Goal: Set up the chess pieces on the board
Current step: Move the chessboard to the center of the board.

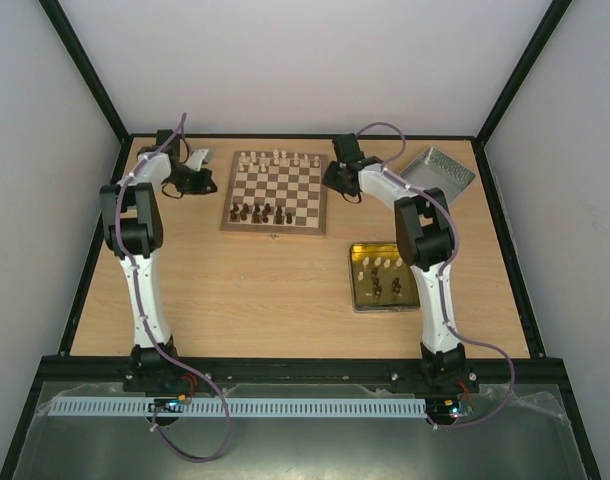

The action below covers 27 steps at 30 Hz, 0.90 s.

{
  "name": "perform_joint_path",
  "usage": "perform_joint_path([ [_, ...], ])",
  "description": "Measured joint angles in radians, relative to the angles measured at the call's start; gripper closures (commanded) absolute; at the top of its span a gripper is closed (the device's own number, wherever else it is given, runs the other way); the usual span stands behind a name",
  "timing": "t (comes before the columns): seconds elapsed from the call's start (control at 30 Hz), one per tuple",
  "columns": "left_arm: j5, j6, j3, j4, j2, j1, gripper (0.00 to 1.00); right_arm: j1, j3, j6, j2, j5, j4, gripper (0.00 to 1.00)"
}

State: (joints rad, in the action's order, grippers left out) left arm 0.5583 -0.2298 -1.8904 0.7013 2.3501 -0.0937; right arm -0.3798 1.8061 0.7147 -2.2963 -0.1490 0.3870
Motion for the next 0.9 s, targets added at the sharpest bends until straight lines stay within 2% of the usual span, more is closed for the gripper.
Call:
perform_joint_path([
  [0.17,0.003,0.007,-0.005,0.001,0.032,0.015,0.98,0.001,0.055,-0.013,-0.048,-0.017,0.005,0.98],
  [0.9,0.054,0.012,0.027,-0.031,0.039,0.047,0.98,0.007,0.053,-0.013,-0.077,-0.088,0.023,0.98],
])
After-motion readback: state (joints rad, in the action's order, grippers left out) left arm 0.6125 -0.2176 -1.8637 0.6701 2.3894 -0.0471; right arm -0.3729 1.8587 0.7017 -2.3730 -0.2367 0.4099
